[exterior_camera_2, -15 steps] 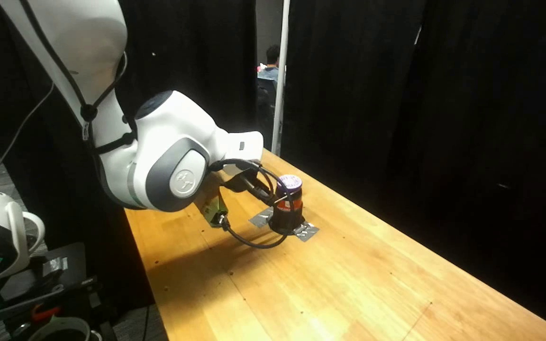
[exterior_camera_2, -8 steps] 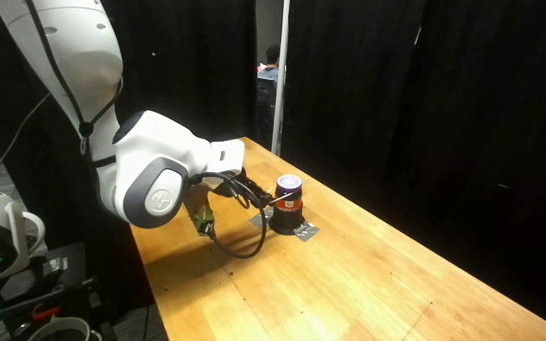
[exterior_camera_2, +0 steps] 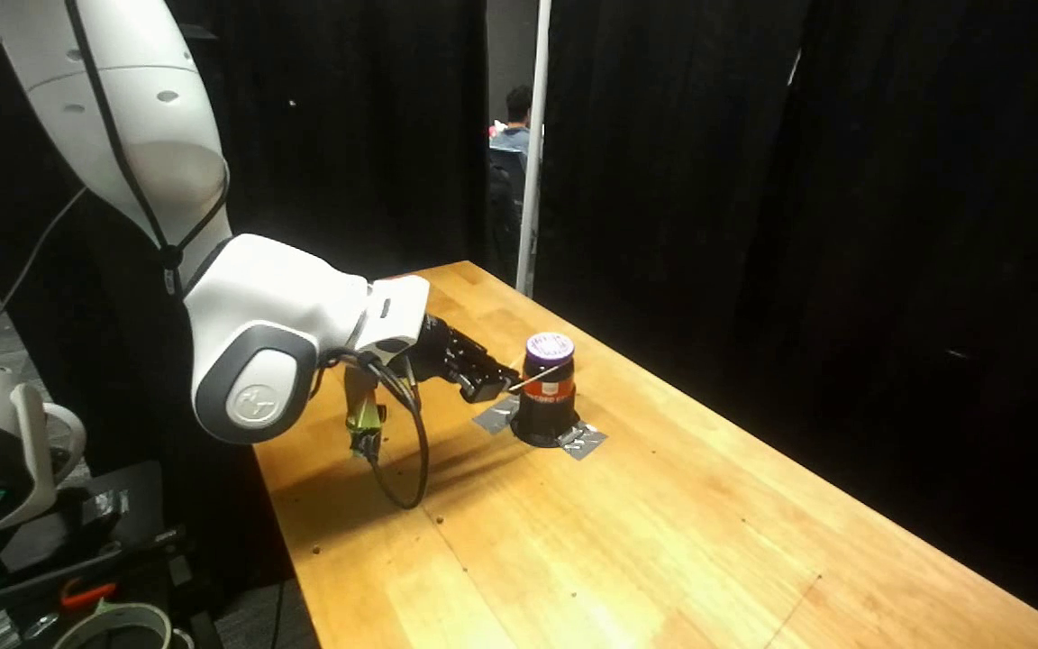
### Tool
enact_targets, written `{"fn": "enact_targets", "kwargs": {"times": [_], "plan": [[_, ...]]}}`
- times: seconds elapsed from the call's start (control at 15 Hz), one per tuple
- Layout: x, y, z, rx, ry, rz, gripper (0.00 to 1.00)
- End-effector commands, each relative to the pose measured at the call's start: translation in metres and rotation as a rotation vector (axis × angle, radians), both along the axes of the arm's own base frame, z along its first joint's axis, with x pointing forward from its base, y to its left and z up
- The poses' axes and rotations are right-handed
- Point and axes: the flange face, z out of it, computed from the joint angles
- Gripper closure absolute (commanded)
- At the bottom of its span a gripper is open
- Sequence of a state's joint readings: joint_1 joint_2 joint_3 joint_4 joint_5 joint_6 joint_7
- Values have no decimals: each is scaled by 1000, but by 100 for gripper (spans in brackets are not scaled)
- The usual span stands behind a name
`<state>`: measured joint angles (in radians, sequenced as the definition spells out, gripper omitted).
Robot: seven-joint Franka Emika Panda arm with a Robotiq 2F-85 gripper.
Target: Put the elastic band on the brown coffee cup
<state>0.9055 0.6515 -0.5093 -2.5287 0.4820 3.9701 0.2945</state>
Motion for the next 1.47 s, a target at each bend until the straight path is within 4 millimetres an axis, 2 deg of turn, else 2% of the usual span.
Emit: {"fn": "enact_targets", "kwargs": {"times": [0.0,0.47,0.53,1.0,1.07,1.2,1.4], "plan": [[-6,0,3,-26,-70,-22,79],[-5,3,5,-57,-174,7,79],[0,5,8,-58,-172,11,80],[-1,3,7,-65,-177,8,80],[2,-2,17,-63,-155,8,80],[4,-5,19,-65,-120,24,80],[7,-8,26,-85,-175,3,80]]}}
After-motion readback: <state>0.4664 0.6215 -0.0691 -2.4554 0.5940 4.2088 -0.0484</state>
